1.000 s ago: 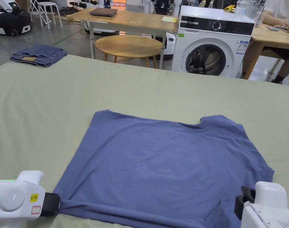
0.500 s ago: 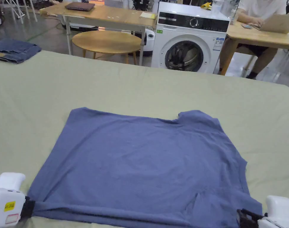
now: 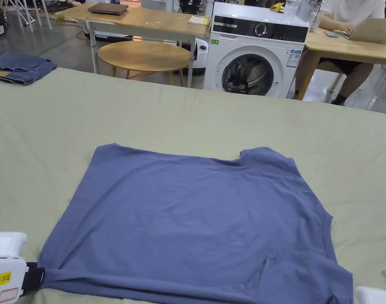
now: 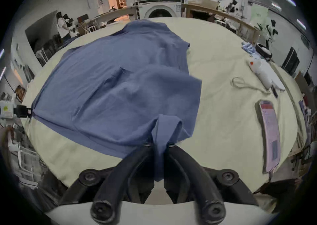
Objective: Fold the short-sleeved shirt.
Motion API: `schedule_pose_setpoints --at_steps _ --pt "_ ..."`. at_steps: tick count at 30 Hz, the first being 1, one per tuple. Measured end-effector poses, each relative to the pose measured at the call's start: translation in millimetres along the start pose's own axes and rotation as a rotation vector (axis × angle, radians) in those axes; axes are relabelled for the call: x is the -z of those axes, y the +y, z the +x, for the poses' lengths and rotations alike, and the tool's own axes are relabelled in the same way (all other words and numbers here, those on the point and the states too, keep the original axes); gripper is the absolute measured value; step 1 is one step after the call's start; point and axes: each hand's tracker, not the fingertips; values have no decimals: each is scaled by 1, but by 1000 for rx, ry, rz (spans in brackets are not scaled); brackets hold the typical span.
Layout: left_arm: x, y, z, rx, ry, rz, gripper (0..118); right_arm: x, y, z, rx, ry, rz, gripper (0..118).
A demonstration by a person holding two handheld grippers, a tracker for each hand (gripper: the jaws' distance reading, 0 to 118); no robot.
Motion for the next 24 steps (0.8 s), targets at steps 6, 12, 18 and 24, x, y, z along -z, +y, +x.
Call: schedule_pose_setpoints --at_steps 6,12,18,24 --pt "-30 19 4 15 -18 146 2 -32 34 1 21 18 97 6" --pt "-31 76 9 47 -15 218 2 -28 94 -1 11 3 151 6" --pt "1 143 8 34 -16 226 2 16 162 4 28 9 147 6" --pt "53 189 7 25 -6 164 2 74 204 3 23 14 97 6"
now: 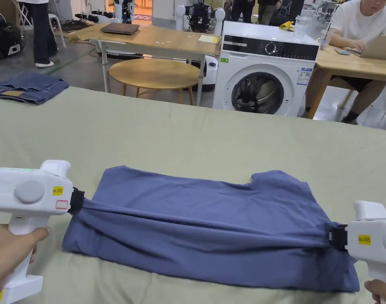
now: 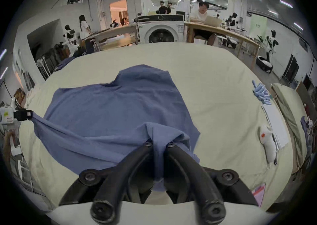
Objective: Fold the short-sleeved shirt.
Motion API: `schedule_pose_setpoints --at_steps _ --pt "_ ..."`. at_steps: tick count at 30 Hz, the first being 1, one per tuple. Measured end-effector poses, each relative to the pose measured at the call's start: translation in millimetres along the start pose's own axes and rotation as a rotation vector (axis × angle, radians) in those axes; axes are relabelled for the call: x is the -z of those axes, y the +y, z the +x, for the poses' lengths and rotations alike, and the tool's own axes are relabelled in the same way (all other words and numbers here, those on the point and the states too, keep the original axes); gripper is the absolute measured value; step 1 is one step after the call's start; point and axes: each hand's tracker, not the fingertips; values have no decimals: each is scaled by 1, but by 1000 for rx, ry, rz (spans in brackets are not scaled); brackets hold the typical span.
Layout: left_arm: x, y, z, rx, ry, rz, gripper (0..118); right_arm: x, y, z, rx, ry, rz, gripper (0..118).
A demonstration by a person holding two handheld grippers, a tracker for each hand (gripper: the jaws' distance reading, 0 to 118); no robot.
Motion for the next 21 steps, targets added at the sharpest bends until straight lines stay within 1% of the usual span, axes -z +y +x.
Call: schedule_pose_setpoints --at_steps 3,6,9,10,11,12,13,14,15,17,19,21 --pt "25 9 -2 -12 -2 -44 2 29 8 1 6 -11 -28 6" --pt "43 11 1 -12 11 -87 2 48 9 -3 -13 -29 -66 6" --pt "51 7 6 -5 19 -116 2 58 6 -7 -24 -50 -93 8" --pt "53 6 7 -5 19 -122 2 57 5 -7 -24 -53 -89 10" --pt "53 5 8 -5 19 -129 6 57 4 -9 -29 -63 -86 22" --pt "50 5 9 -4 20 -128 14 53 4 -11 -38 -86 -67 38" --pt "45 3 10 -6 21 -120 25 47 4 -13 -54 -114 -27 52" --pt "39 2 11 -15 16 -101 39 39 3 -16 -57 -122 18 60" --pt "32 1 12 -33 -9 -68 43 29 2 -21 -53 -130 70 60" --pt "15 -3 14 -56 -35 -9 47 9 -2 -29 -52 -108 153 60" --pt "-2 -11 22 -51 -52 61 47 -9 -8 -39 -36 -88 234 60" --pt "-23 -22 30 -23 -78 150 47 -28 -19 -52 -4 -73 318 60"
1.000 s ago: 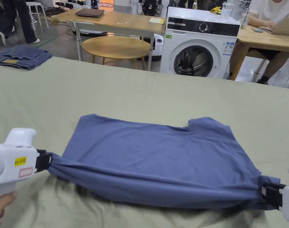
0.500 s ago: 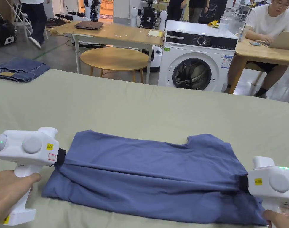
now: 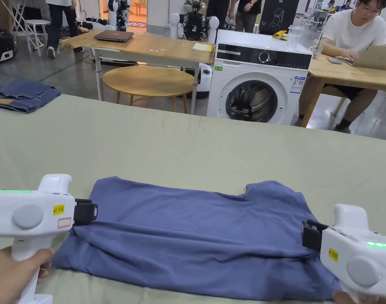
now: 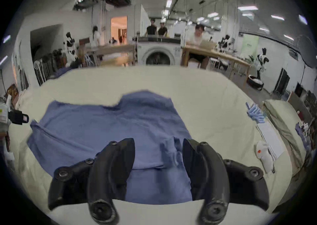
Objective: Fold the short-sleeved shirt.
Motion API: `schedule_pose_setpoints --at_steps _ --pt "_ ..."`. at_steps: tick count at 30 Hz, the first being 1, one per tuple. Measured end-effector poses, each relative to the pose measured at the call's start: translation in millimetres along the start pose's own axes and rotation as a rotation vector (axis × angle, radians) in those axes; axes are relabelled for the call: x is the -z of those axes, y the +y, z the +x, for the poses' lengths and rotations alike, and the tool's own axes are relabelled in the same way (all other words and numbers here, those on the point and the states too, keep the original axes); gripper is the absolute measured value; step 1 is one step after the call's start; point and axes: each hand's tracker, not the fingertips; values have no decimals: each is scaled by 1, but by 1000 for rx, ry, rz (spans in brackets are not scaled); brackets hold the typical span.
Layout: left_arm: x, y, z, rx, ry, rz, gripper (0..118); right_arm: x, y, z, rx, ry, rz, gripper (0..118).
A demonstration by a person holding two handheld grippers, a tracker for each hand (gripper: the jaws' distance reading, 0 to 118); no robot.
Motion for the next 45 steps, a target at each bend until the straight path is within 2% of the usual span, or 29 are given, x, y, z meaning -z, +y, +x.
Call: schedule_pose_setpoints --at_steps 2,4,5,6,8,13,17,25,28,29,31,34,36,38,40,44,45 --pt "-20 -11 13 12 6 79 47 -20 -7 -11 31 15 75 60" --pt "-38 -25 24 30 2 167 47 -39 -13 -25 20 18 135 50" --pt "-47 -33 31 54 10 207 41 -47 -17 -33 2 13 157 28" --pt "-54 -39 39 77 30 228 29 -53 -21 -40 -10 6 175 9" --pt "-59 -48 43 112 70 247 1 -66 -29 -49 -5 22 200 0" --pt "-82 -66 44 95 70 272 0 -84 -38 -61 -11 35 218 0" --pt "-80 -61 24 90 124 217 0 -87 -44 -60 10 52 198 0" --pt "-8 -21 -39 -50 60 -172 0 -74 -56 -50 -4 37 126 0" --pt "16 -11 -45 -76 38 -290 43 -70 -60 -46 -14 24 103 0" --pt "22 -10 -48 -90 29 -307 52 -69 -61 -45 -16 20 97 0" --pt "33 -14 -44 -95 58 -366 52 -67 -64 -42 -22 11 84 0" --pt "58 -23 -37 -34 127 -479 60 -64 -69 -36 -20 3 61 0" --pt "54 -29 -25 46 142 -444 60 -62 -72 -33 -19 -4 43 0" --pt "47 -30 -12 33 182 -436 59 -62 -75 -29 -20 -8 33 0" --pt "48 -34 -7 101 189 -454 52 -61 -76 -26 -18 -14 22 0" --pt "47 -39 -10 130 140 -440 4 -58 -78 -16 0 -24 1 0" --pt "45 -42 -9 146 123 -433 2 -56 -77 -13 6 -27 -5 0"
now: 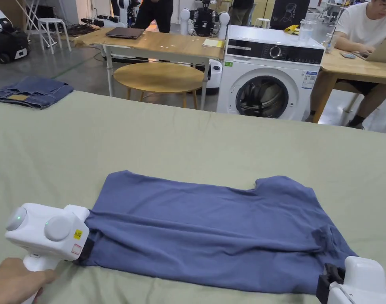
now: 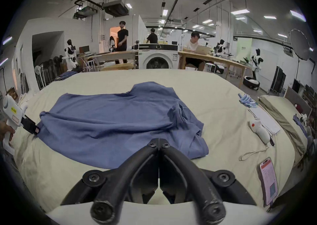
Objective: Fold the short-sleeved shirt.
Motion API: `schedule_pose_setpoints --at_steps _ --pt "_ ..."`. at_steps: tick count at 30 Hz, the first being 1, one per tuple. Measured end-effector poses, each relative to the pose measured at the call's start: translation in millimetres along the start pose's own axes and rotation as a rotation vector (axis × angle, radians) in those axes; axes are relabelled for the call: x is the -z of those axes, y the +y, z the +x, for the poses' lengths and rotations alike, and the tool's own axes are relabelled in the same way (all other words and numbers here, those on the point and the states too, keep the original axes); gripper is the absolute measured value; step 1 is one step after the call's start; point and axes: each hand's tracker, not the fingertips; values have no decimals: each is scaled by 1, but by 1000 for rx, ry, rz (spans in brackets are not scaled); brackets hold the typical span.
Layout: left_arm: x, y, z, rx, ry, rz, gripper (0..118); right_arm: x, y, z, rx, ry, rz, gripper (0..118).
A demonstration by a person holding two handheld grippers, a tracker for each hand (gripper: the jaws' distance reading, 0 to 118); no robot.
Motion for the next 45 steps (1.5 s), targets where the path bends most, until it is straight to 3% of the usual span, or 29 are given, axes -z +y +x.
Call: schedule_pose_setpoints --at_steps 7,9,10,11,14,19,21,22,24,27,31,39,45 --pt "-29 -17 -25 -58 -48 113 1 19 13 39 9 -55 -99 4" --pt "-38 -24 -32 -79 -78 156 1 30 19 54 4 -59 -144 47" --pt "-46 -29 -29 -85 -84 159 1 37 21 60 -1 -56 -180 62" --pt "-49 -33 -27 -92 -82 174 1 47 23 65 -7 -46 -221 63" --pt "-50 -40 -22 -79 -80 179 1 74 24 75 -46 -33 -293 63" --pt "-42 -45 -19 -82 -76 170 1 117 10 77 -38 49 -441 63" --pt "-41 -47 -19 -90 -79 165 1 116 6 75 -36 57 -423 58" --pt "-40 -46 -20 -92 -79 165 1 111 8 76 -29 73 -398 52" --pt "-41 -47 -19 -92 -78 166 1 111 10 72 -20 143 -416 8" --pt "-40 -45 -19 -85 -71 170 1 104 9 63 -99 97 -399 6" --pt "-53 -40 -23 -97 -76 203 1 83 23 68 -66 96 -357 4" --pt "-110 -31 -31 -98 -103 315 0 14 67 73 -120 89 -269 4" --pt "-125 -73 -43 -95 -96 289 0 -35 45 77 -140 64 -270 4"
